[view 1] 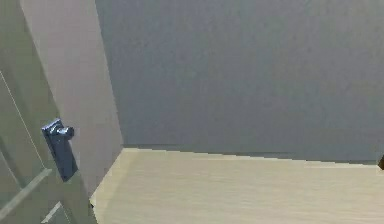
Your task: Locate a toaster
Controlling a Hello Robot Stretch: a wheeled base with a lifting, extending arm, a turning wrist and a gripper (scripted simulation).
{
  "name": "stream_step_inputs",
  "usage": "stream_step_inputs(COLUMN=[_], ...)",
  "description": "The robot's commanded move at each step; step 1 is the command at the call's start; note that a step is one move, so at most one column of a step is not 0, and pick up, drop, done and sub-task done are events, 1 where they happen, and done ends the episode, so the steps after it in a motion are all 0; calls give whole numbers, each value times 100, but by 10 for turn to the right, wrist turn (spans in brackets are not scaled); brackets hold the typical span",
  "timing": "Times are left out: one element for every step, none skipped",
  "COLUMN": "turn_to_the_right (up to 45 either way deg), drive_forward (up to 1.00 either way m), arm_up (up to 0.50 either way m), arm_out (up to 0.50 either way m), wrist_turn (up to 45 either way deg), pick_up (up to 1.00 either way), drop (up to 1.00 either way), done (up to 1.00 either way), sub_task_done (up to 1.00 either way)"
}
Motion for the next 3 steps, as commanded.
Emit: stream_step_inputs(turn_to_the_right=[0, 450, 210], drive_forward=[30, 0, 0], arm_up=[0, 0, 0], arm_out=[0, 0, 0], wrist_turn=[0, 0, 0], pick_up=[0, 0, 0], drop=[0, 0, 0], done=[0, 0, 0], sub_task_done=[0, 0, 0])
